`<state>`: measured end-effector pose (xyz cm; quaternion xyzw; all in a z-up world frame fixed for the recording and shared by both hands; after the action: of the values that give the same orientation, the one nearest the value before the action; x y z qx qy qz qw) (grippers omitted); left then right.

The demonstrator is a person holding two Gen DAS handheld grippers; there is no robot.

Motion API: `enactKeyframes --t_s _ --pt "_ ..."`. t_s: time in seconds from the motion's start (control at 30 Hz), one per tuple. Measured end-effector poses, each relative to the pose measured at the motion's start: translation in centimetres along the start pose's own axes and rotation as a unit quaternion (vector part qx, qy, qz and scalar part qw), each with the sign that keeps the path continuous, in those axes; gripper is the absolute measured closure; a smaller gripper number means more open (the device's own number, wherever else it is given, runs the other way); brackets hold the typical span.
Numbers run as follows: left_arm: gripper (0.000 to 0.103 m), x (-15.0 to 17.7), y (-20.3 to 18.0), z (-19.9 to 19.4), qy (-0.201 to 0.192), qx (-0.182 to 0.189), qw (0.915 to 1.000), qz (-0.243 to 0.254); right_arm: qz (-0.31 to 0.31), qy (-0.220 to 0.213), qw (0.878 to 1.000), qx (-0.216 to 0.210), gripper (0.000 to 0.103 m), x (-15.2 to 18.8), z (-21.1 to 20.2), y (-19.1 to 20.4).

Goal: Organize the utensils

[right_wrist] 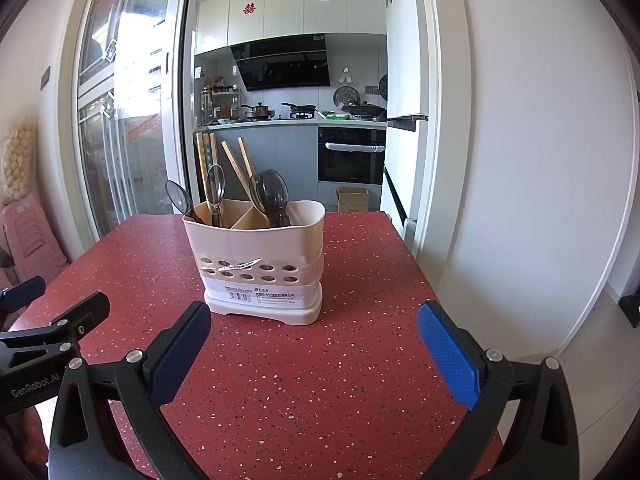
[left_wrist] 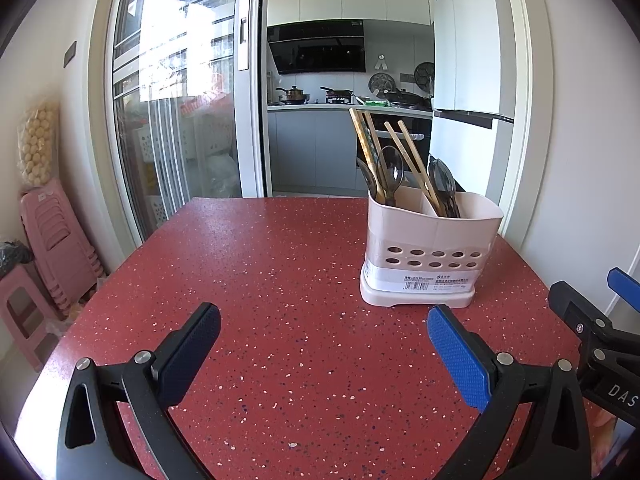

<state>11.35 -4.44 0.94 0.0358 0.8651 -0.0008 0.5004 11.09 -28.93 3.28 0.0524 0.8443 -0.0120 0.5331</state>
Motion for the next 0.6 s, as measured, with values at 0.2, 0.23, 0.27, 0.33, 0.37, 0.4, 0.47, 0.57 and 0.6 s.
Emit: enactKeyframes --t_s 0.2,0.23,0.27,0.33,0.37,0.4,0.47,0.57,0.6 --pt "0.0 0.06 0.16 -0.02 0.0 -0.002 1.0 -0.001 0.0 0.0 1.0 0.0 0.0 -0.01 0.0 0.01" --pt "0.0 0.09 0.21 -0.03 0.0 -0.002 1.0 -0.001 0.0 0.0 1.0 0.0 0.0 -0.03 0.01 0.0" --pt "0.0 0.11 0.24 -0.03 0.0 -0.002 1.0 -0.002 0.0 0.0 1.0 0.0 0.0 0.0 0.0 -0.02" --pt "0.0 0.1 0.35 0.01 0.001 -0.002 1.0 -0.003 0.001 0.001 1.0 -0.002 0.0 0.0 0.02 -0.01" --pt "0.0 0.08 0.38 0.04 0.002 -0.002 1.0 -0.003 0.001 0.0 1.0 -0.001 0.0 0.0 -0.02 0.01" --pt "0.0 0.09 0.44 0.07 0.003 -0.002 1.0 -0.003 0.001 0.0 1.0 -0.001 0.0 0.0 -0.02 0.01" --pt "0.0 0.08 0.38 0.18 0.004 -0.002 1.0 -0.003 0.001 0.001 1.0 -0.002 0.0 0.01 -0.03 0.01" --pt "0.0 0.12 0.41 0.21 0.006 -0.002 1.0 -0.002 0.0 0.0 1.0 -0.002 0.0 0.03 -0.16 0.08" --pt "0.0 0.13 0.39 0.22 0.006 -0.001 1.0 -0.002 0.0 0.0 1.0 -0.002 0.0 0.05 -0.18 0.08"
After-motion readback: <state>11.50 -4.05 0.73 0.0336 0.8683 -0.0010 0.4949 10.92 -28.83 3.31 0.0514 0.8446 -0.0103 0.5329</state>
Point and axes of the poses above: each gripper's, at about its wrist camera, not at the fingertips, and z roughly the way its jaws point, y to its left, x to its underside, the point moved 3 cm from there along z, roughly the way its jaws point, and after that the axes turned 3 degrees about z, right-handed, at the moved point
